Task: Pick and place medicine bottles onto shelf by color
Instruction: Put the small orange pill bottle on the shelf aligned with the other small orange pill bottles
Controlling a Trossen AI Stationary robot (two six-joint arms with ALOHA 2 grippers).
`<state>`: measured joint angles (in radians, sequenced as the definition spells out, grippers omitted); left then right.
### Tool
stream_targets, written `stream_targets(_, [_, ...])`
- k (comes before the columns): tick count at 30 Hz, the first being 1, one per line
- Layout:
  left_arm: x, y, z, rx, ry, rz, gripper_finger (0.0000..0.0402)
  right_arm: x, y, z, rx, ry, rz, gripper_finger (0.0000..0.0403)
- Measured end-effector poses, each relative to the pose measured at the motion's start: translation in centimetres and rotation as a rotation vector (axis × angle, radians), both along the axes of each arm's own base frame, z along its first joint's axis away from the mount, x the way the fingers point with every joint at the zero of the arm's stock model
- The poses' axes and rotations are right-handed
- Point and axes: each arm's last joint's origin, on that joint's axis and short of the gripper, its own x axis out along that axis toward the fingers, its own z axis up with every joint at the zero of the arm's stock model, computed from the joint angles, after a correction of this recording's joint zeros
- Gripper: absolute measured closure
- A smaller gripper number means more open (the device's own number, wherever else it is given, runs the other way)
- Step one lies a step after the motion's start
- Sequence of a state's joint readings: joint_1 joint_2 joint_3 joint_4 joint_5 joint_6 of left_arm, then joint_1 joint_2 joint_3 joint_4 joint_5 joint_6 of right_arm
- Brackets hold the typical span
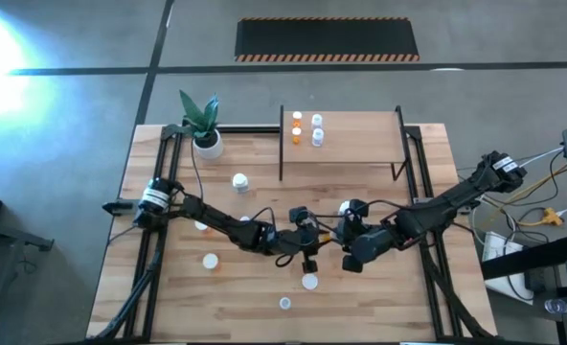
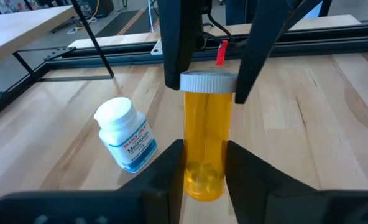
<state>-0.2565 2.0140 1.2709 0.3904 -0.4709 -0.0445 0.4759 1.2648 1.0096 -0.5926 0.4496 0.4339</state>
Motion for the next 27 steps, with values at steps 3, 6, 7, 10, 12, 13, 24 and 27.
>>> stream_targets(3, [0.0, 0.0, 0.0, 0.003, 0.001, 0.002, 0.0332, 0.0, 0.0, 0.1, -0.011, -0.002, 0.017, 0.0262])
stream_targets(6, [-0.1, 0.1, -0.1, 0.006, 0.005, 0.014, 0.0334, -0.3, -0.1, 0.7, -0.024, -0.023, 0.04, 0.0221])
stream_targets(7, [-0.1, 0.2, -0.3, 0.008, 0.008, 0.016, 0.0334, -0.6, -0.2, 1.1, -0.028, -0.038, 0.045, 0.0208])
stream_targets(10, [-0.6, 0.3, -1.0, -0.002, -0.025, 0.018, 0.0335, -1.6, -0.7, 2.3, -0.03, -0.071, 0.059, 0.0176])
stream_targets(12, [-1.1, 0.4, -1.5, -0.013, -0.064, 0.015, 0.0335, -2.4, -1.0, 2.8, -0.024, -0.099, 0.057, 0.0163])
stream_targets(13, [-1.4, 0.4, -1.9, -0.021, -0.089, 0.013, 0.0336, -2.8, -1.2, 2.7, -0.032, -0.106, 0.05, 0.016])
stream_targets(24, [-5.8, 1.4, -2.7, -0.079, -0.498, -0.024, 0.0337, -3.5, -1.2, -3.1, -0.051, -0.456, 0.116, 0.0176])
stream_targets(27, [-6.0, 1.5, -2.9, -0.085, -0.497, -0.025, 0.0337, -3.1, -1.1, -3.0, -0.084, -0.592, 0.12, 0.0181])
